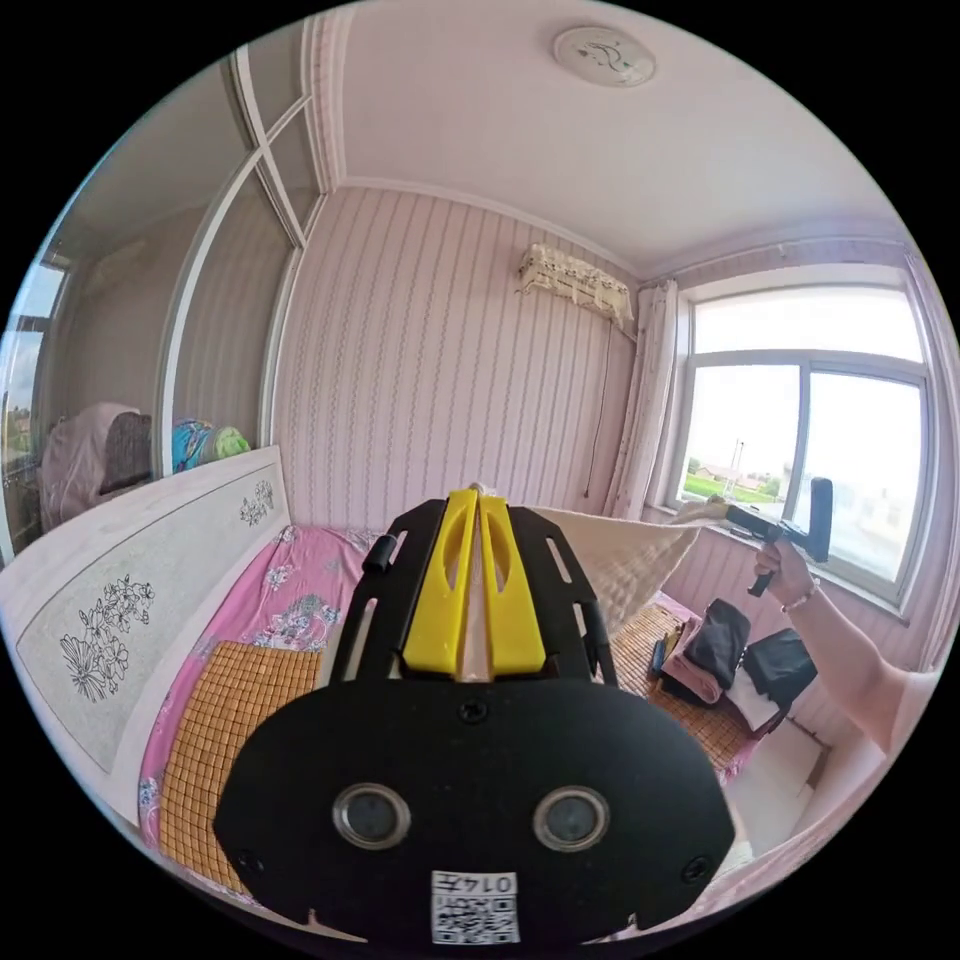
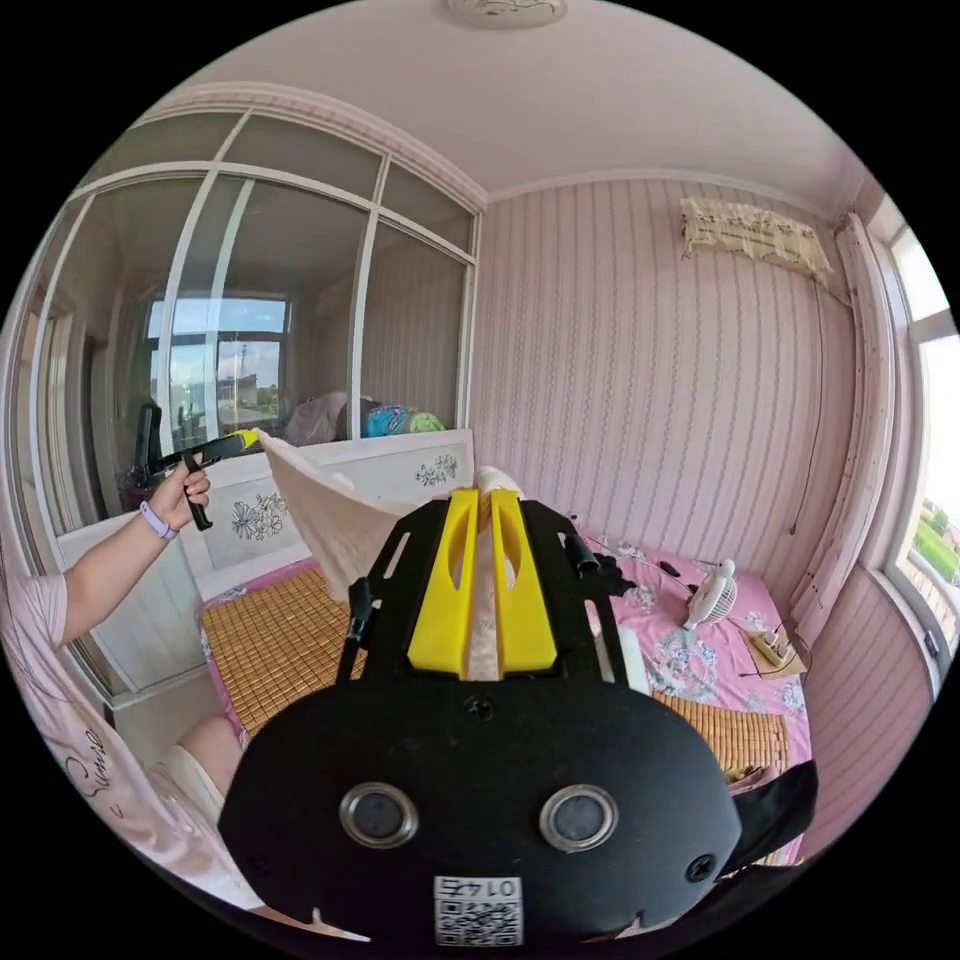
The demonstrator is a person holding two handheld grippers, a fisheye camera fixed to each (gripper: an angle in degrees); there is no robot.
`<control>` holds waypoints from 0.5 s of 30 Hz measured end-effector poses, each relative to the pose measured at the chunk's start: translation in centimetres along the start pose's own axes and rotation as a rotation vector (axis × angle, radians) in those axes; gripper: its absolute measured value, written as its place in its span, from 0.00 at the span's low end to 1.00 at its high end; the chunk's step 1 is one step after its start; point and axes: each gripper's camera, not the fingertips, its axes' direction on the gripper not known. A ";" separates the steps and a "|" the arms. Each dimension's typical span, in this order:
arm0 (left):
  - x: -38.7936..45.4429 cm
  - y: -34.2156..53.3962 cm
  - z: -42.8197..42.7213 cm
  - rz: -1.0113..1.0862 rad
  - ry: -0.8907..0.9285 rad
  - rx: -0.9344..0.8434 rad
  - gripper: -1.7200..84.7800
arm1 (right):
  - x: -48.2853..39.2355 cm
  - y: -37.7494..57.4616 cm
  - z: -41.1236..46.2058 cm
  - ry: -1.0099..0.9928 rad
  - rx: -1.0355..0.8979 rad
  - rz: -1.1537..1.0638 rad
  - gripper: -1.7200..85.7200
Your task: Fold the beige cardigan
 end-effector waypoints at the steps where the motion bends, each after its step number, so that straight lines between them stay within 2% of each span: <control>1: -0.1 1.5 1.0 0.026 -0.007 -0.027 0.01 | -0.3 2.3 0.7 -0.002 -0.016 -0.006 0.03; 5: -1.9 11.2 5.7 0.048 -0.005 -0.218 0.01 | -0.2 12.6 4.4 -0.071 -0.160 0.118 0.04; 9: -2.5 23.6 8.7 0.044 0.027 -0.432 0.01 | -3.6 28.4 9.0 -0.092 -0.386 0.234 0.04; 11: -2.8 33.1 9.6 -0.025 0.046 -0.607 0.01 | -5.6 35.5 10.4 -0.092 -0.507 0.302 0.04; 13: -3.2 40.2 10.2 -0.115 0.065 -0.757 0.01 | -8.0 44.7 12.2 -0.148 -0.712 0.438 0.05; 15: -3.9 46.4 10.4 -0.203 0.055 -0.888 0.01 | -9.6 49.3 12.6 -0.165 -0.814 0.501 0.05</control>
